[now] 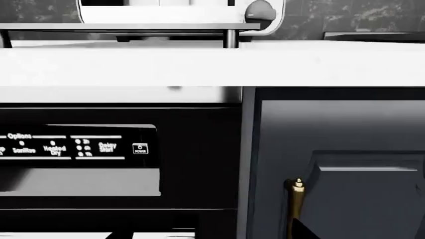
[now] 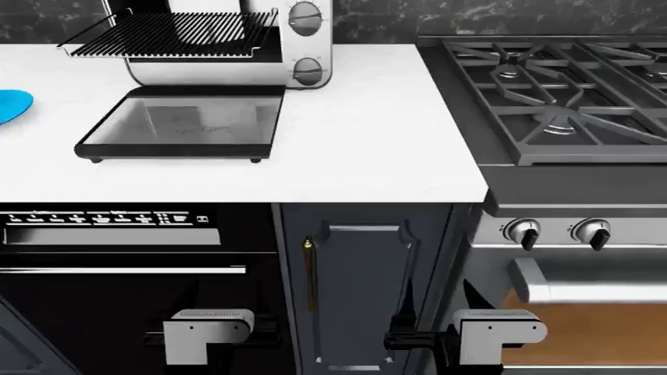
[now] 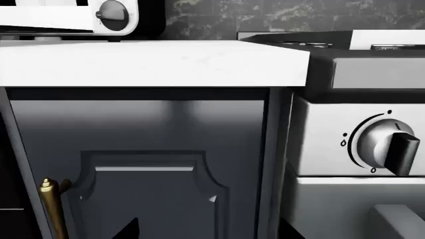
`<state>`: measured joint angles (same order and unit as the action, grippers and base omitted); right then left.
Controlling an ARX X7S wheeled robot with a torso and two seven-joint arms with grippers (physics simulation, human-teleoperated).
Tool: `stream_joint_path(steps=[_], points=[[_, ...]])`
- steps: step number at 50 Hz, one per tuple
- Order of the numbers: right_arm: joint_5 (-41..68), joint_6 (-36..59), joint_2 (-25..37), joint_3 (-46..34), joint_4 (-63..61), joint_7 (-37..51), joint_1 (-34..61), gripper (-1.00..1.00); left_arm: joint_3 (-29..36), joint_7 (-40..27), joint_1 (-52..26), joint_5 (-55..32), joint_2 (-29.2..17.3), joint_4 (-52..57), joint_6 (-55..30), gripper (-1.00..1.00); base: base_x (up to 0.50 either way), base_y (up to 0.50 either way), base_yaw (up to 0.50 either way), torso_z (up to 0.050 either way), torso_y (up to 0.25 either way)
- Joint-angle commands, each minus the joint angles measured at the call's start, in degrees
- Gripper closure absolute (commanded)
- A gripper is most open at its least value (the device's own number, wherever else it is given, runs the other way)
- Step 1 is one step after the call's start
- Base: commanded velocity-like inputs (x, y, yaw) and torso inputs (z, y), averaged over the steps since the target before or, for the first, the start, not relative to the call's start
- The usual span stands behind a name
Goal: Place the scone on the rack of the toaster oven.
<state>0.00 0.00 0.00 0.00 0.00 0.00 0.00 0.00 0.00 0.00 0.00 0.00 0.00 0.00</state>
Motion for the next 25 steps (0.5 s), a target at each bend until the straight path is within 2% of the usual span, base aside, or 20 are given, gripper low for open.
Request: stream_joint_path(steps=[1, 17, 22, 25], points=[[0.8, 0.2, 0.8, -1.3, 0.0, 1.3, -0.1, -1.0, 0.7, -0.9, -0.1, -1.6, -0.9, -0.1, -0.9, -1.0, 0.0, 0.0, 0.0, 0.0, 0.0], [3.4, 0.5, 3.2, -3.9, 0.4, 4.0, 0.0, -1.0, 3.3, -4.6, 0.4, -3.0, -3.1, 0.2, 0.2, -1.0, 0.0, 0.0, 0.0, 0.0, 0.0], [3.1, 3.8, 3.7, -4.6, -2.3, 5.2, 0.1, -1.0, 3.8, -3.5, 2.1, -5.2, -4.4, 6.7, -2.7, -1.0, 0.0, 0.0, 0.0, 0.0, 0.0], [1.7, 12.0, 4.7, -5.7, -12.1, 6.2, -0.3, -1.0, 3.0, -4.5, 1.8, -6.5, -5.5, 14.6, -11.6, -1.0, 0.0, 0.0, 0.0, 0.0, 0.0]])
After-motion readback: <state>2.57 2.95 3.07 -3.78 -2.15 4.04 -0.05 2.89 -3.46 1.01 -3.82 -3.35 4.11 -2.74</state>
